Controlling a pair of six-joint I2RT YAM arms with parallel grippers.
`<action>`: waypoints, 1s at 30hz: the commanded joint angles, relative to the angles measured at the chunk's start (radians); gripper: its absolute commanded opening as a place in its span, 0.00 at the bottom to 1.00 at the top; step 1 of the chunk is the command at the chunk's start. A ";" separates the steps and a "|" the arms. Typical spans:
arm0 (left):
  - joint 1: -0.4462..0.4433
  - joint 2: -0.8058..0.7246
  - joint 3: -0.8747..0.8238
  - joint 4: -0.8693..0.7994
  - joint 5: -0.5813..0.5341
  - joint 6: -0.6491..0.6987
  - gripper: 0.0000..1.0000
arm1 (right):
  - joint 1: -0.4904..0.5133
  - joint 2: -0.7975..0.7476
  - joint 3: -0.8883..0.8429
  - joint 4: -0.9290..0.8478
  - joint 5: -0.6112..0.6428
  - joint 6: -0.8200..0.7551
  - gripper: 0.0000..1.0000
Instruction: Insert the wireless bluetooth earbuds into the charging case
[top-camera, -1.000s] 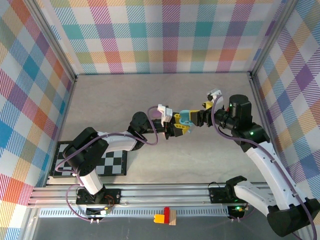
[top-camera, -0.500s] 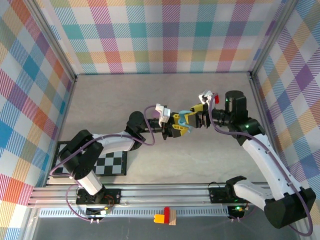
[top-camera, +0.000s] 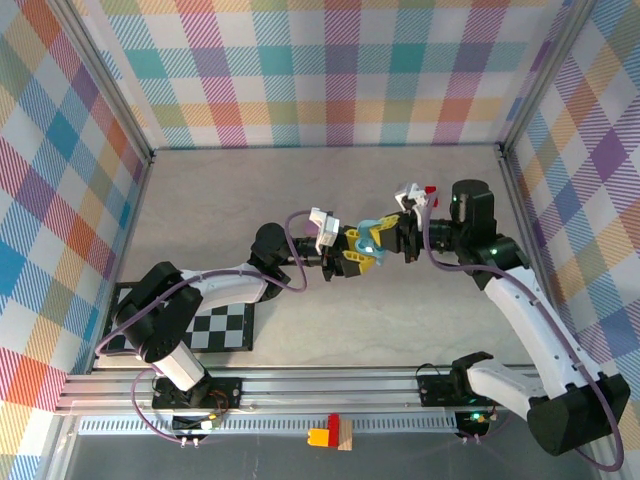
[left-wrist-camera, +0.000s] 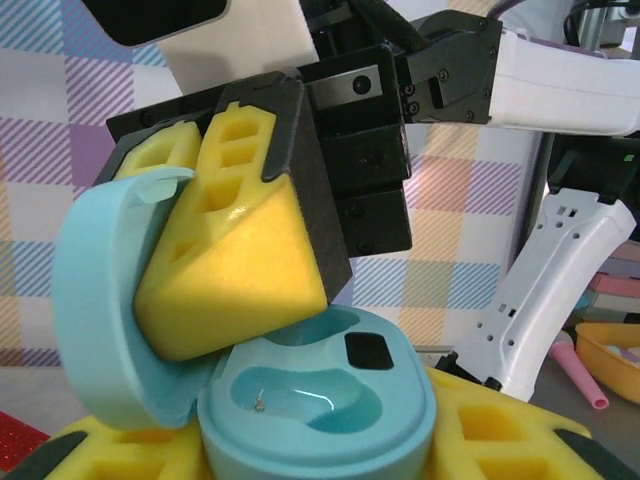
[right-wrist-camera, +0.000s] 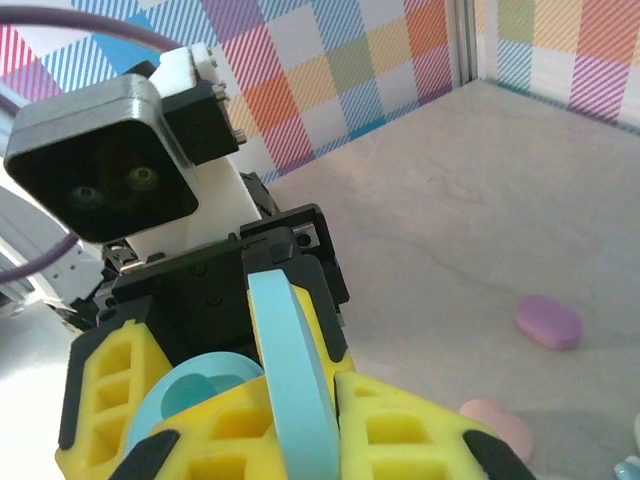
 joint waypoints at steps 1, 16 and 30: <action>-0.005 -0.028 0.012 0.036 -0.010 -0.015 0.39 | 0.031 -0.062 -0.041 0.079 -0.012 -0.103 0.00; -0.005 -0.017 0.016 0.037 -0.038 -0.023 0.56 | 0.069 -0.071 -0.051 0.123 0.132 -0.144 0.00; -0.005 -0.029 -0.012 0.040 -0.003 0.036 0.71 | 0.065 -0.009 0.028 0.057 0.140 0.031 0.00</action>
